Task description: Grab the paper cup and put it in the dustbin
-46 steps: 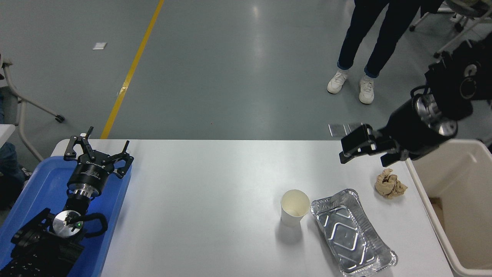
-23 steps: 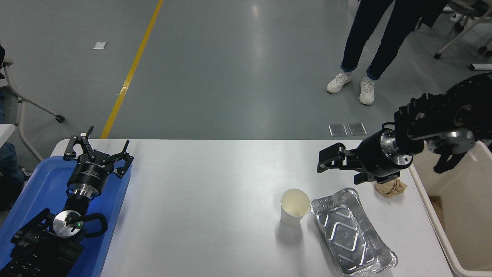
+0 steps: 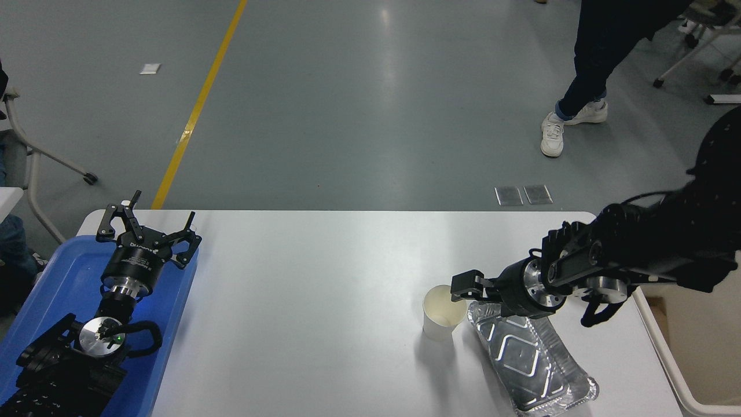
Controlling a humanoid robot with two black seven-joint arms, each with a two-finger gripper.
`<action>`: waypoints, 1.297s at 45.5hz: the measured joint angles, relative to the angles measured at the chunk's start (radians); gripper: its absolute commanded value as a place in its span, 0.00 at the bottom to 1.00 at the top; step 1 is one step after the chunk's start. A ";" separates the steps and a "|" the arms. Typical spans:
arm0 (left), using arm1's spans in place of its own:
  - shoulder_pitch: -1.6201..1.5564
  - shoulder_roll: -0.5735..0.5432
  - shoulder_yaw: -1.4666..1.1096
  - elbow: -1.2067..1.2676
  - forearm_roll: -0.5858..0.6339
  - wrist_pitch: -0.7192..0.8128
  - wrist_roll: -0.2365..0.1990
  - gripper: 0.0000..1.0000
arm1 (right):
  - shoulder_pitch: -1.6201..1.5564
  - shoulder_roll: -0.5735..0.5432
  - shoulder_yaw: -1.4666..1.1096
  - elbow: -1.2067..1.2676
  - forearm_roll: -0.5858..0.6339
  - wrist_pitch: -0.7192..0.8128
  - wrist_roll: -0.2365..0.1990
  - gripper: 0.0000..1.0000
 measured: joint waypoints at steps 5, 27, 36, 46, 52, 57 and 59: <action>0.000 0.000 0.000 0.000 0.000 0.000 0.000 0.99 | -0.042 0.017 0.009 -0.036 0.013 -0.011 0.000 0.97; 0.000 0.000 0.001 0.000 0.000 0.000 0.000 0.99 | -0.115 0.045 0.014 -0.109 0.023 -0.046 0.000 0.00; 0.000 0.000 0.001 0.000 0.000 0.000 0.000 0.99 | -0.121 0.047 0.014 -0.117 0.018 -0.050 0.006 0.00; 0.000 0.000 0.001 0.000 0.000 0.000 0.000 0.99 | -0.114 0.048 0.012 -0.120 0.014 -0.057 0.009 0.00; 0.000 0.000 0.001 0.000 0.000 0.000 0.000 0.99 | -0.105 0.048 0.011 -0.116 0.013 -0.059 0.010 0.00; 0.000 0.000 0.001 0.000 0.000 0.000 0.000 0.99 | -0.083 0.046 0.009 -0.105 0.011 -0.056 0.012 0.00; 0.000 0.000 0.001 0.000 0.000 0.000 0.000 0.99 | -0.067 0.041 0.007 -0.094 0.007 -0.053 0.013 0.00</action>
